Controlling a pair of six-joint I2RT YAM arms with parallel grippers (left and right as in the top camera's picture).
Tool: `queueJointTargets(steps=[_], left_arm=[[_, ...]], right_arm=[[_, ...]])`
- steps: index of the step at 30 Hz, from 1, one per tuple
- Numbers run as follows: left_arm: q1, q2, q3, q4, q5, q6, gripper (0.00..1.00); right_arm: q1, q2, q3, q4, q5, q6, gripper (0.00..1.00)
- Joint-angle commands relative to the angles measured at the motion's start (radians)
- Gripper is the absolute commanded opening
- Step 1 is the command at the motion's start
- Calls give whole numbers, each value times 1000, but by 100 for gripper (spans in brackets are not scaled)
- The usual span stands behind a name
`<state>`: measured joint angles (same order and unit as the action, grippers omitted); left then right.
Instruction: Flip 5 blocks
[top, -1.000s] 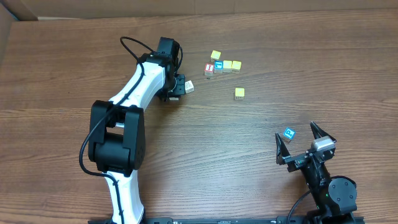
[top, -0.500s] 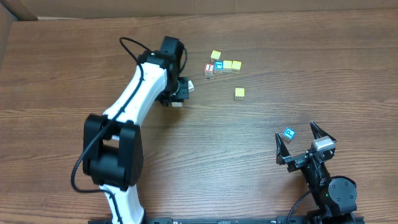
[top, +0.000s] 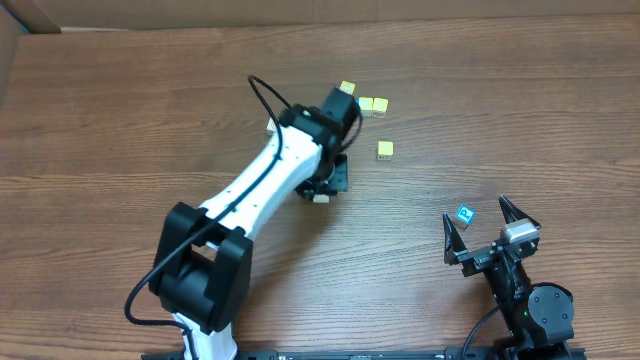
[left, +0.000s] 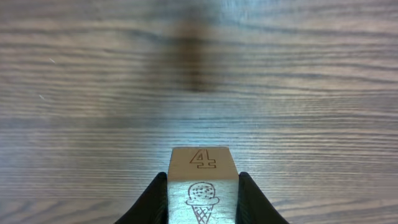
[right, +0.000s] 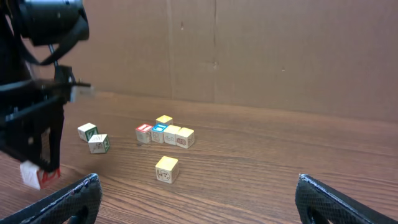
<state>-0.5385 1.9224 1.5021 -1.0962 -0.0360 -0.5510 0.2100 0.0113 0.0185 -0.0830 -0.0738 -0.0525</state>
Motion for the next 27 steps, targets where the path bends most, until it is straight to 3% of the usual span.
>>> queueJointTargets(steps=[1, 12, 23, 27], left_arm=[[-28, -13, -58, 35, -51, -73, 21], [-44, -13, -192, 235, -52, -47, 21], [-44, -13, -222, 264, -53, 31, 21], [-43, -13, -222, 264, -52, 35, 26]], right_arm=[[-4, -7, -10, 4, 5, -1, 100], [-4, -7, -10, 4, 5, -1, 100], [-4, -7, -10, 4, 5, -1, 100], [-4, -7, -10, 4, 5, -1, 100]])
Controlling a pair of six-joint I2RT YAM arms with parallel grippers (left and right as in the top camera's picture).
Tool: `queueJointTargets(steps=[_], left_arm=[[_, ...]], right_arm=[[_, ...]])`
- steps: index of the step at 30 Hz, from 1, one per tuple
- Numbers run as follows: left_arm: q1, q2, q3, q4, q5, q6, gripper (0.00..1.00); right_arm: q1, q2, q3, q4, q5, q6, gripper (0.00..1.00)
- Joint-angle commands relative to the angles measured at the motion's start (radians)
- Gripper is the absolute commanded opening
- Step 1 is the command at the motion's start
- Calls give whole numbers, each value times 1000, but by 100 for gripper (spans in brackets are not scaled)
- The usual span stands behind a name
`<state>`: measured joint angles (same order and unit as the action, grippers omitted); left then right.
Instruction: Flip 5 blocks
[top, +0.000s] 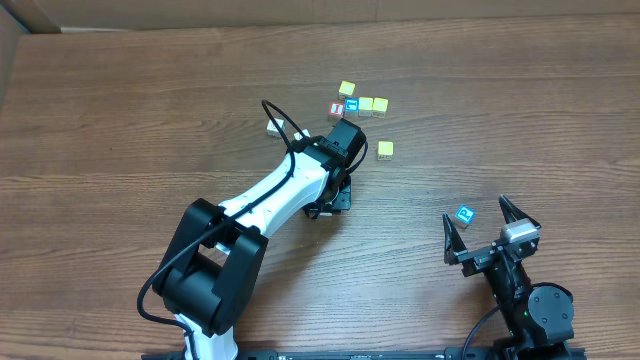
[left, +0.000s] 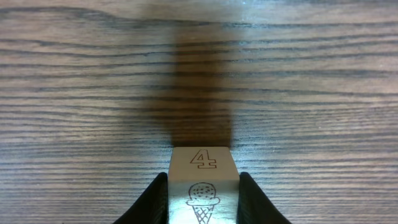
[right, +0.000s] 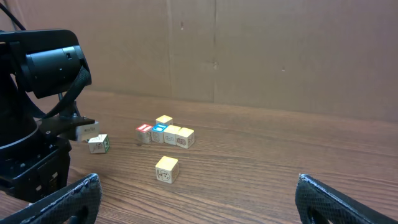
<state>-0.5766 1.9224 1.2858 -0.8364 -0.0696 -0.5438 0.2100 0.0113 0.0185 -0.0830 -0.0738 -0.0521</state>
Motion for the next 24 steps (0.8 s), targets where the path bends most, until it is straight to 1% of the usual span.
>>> queueJointTargets(steps=[1, 7, 9, 11, 14, 21, 24], left_arm=[[-5, -13, -6, 4, -19, 28, 28], [-5, -13, -6, 3, -19, 28, 37], [-5, -13, -6, 4, -19, 33, 43], [0, -14, 2, 4, -19, 49, 46], [21, -14, 41, -12, -19, 51, 47], [103, -14, 223, -68, -17, 97, 47], [147, -14, 272, -53, -20, 104, 47]], right_arm=[[-4, -7, -10, 4, 5, -1, 100], [-4, -7, -10, 4, 5, -1, 100], [-4, -7, -10, 4, 5, -1, 100], [-4, -7, -10, 4, 5, -1, 100], [-4, -7, -10, 4, 5, -1, 100], [-4, -7, -10, 4, 5, -1, 100], [-4, -7, -10, 4, 5, -1, 100]])
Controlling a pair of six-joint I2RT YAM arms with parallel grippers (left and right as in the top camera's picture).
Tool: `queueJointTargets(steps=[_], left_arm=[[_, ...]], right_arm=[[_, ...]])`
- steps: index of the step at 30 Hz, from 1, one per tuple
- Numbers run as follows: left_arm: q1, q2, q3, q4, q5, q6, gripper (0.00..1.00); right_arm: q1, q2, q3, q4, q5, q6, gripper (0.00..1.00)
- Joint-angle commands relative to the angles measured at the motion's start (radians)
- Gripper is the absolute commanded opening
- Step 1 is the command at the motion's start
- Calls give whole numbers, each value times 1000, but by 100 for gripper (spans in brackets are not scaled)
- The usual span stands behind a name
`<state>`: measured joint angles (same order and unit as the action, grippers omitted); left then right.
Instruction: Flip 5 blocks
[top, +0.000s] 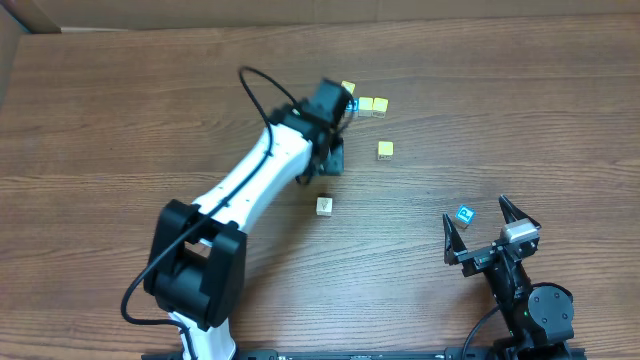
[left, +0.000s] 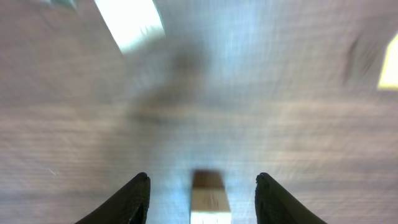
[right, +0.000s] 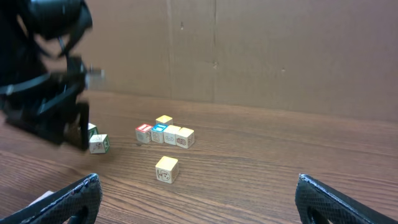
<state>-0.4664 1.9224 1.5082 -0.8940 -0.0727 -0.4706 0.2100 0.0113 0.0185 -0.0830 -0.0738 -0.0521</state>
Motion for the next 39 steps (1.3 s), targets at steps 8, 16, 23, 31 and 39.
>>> queueJointTargets(steps=[8, 16, 23, 31, 39], left_arm=[[132, -13, 52, 82, -16, 79, 43], [175, -13, 52, 107, -17, 79, 43], [180, -13, 51, 195, -16, 135, 41], [178, -13, 34, 222, -17, 126, 42], [176, -13, -30, 314, 20, 124, 47]], right_arm=[[-4, -7, -10, 4, 5, -1, 100], [-4, -7, -10, 4, 5, -1, 100], [-4, -7, -10, 4, 5, -1, 100], [-4, -7, -10, 4, 5, -1, 100], [-4, -7, -10, 4, 5, -1, 100]])
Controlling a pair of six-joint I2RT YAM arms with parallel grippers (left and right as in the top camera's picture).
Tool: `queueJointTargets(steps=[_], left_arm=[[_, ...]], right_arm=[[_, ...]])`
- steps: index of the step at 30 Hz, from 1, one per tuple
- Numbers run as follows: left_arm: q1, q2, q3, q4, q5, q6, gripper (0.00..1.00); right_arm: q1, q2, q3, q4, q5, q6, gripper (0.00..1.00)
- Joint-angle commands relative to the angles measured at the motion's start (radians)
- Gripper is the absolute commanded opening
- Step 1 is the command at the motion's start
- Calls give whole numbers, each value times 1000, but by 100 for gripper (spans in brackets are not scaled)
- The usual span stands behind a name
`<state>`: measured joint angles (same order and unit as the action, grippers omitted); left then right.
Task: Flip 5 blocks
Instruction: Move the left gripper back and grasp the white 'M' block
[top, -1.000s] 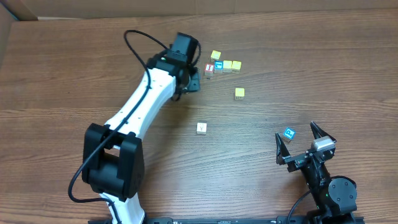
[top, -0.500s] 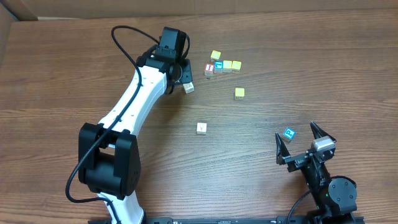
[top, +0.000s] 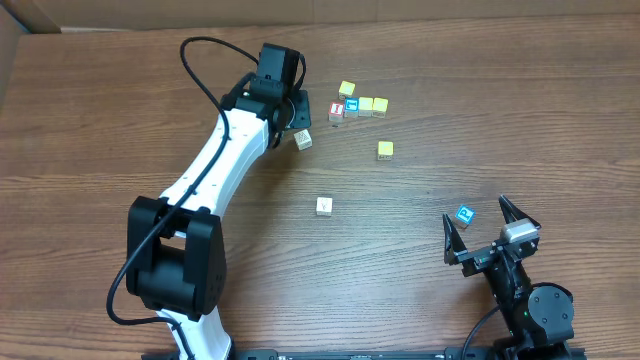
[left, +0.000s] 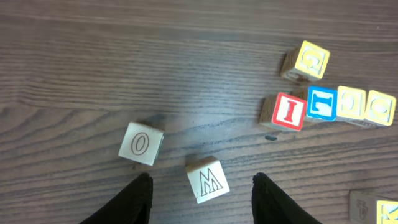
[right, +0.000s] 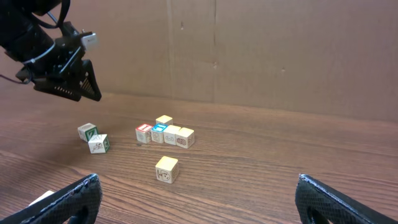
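Small lettered wooden blocks lie about the table. My left gripper (top: 289, 112) hangs open over two pale ones, an "O" block (left: 142, 144) and an "M" block (left: 207, 179); in the left wrist view the M block sits just ahead of the gap between the open fingers (left: 201, 208). A row with a red "I" block (left: 289, 112) and a blue block (left: 321, 102) lies to the right. One pale block (top: 324, 205) stands alone mid-table. My right gripper (top: 491, 236) rests open near the front edge, beside a blue block (top: 465, 214).
A single yellow block (top: 385, 149) sits between the row and the right arm, and another yellow one (top: 346, 89) lies behind the row. A cardboard wall (right: 249, 50) closes off the back of the table.
My open left gripper has moved from beside the block row to the back left, over the O and M blocks. The pale block mid-table and the right arm have not moved.
My left gripper first held the "4"/ice-cream block above the table, then had it down on the wood mid-table. Then it was open and away, with the block left lying there. Now it hangs over the O and M blocks.
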<state>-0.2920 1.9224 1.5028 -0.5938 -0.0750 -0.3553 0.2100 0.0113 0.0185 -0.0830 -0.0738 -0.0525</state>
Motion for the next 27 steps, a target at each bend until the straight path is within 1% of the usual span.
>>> queueJointTargets(steps=[1, 2, 3, 4, 6, 10, 14, 18, 22, 27], left_arm=[[2, -13, -28, 16, 23, -8, 47], [1, -13, -29, 16, 23, -34, 48], [1, -13, -29, 16, 23, -55, 53], [0, -12, -29, 16, 23, -74, 56], [-6, -11, -29, 16, 23, -95, 57], [-22, 7, -29, 14, 23, -105, 58], [-37, 63, -29, 27, 15, -121, 58], [-38, 97, -29, 30, 16, -167, 50], [-38, 117, -29, 29, 3, -169, 54], [-42, 143, -29, 36, -6, -169, 54]], right_arm=[[-4, -7, -10, 4, 5, -1, 100], [-4, -7, -10, 4, 5, -1, 100], [-4, -7, -10, 4, 5, -1, 100], [-4, -7, -10, 4, 5, -1, 100], [-4, -7, -10, 4, 5, -1, 100], [-4, -7, -10, 4, 5, -1, 100], [-4, -7, -10, 4, 5, -1, 100], [-4, -7, -10, 4, 5, -1, 100], [-4, -7, -10, 4, 5, -1, 100], [-4, -7, -10, 4, 5, -1, 100]])
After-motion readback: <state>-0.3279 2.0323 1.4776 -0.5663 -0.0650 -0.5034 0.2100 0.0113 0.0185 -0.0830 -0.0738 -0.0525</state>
